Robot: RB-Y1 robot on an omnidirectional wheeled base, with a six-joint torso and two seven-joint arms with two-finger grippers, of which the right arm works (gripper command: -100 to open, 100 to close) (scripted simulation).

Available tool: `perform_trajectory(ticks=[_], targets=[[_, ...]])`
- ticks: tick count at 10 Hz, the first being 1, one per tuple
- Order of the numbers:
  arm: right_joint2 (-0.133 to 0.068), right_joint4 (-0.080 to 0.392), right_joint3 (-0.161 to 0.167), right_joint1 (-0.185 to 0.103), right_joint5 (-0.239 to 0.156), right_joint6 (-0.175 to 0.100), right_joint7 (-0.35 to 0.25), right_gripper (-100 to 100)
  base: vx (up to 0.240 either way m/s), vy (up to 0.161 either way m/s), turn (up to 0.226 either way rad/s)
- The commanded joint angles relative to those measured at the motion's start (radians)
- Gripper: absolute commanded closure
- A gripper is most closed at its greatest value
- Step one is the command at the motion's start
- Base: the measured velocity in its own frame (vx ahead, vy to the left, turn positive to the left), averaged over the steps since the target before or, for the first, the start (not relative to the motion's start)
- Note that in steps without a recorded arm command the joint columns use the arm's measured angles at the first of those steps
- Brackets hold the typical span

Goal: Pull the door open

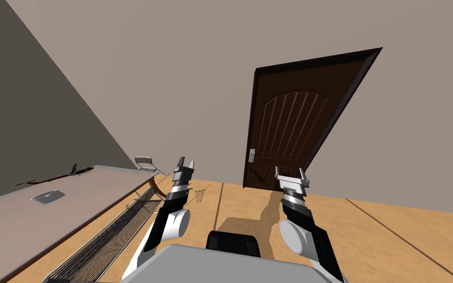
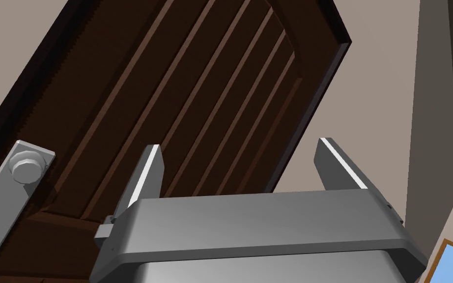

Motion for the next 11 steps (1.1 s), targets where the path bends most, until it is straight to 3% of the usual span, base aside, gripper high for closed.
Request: perform_trajectory(ticks=[1,4,5,8,9,11], targets=[[-0.008,0.027,0.005,-0.008,-0.044,-0.002,-0.014,-100,0.057,-0.054,0.120],[-0.026,0.095,0.015,-0.033,-0.137,-0.003,-0.048,-100,0.071,-0.073,0.212],[-0.026,0.095,0.015,-0.033,-0.148,-0.003,-0.048,-100,0.048,-0.071,0.052],[-0.044,0.162,0.024,-0.059,-0.241,-0.004,-0.081,-100,0.045,-0.070,0.188],[-0.044,0.162,0.024,-0.059,-0.251,-0.004,-0.081,-100,0.035,-0.063,0.059],[-0.055,0.207,0.030,-0.075,-0.317,-0.004,-0.103,-100,0.044,-0.051,0.144]])
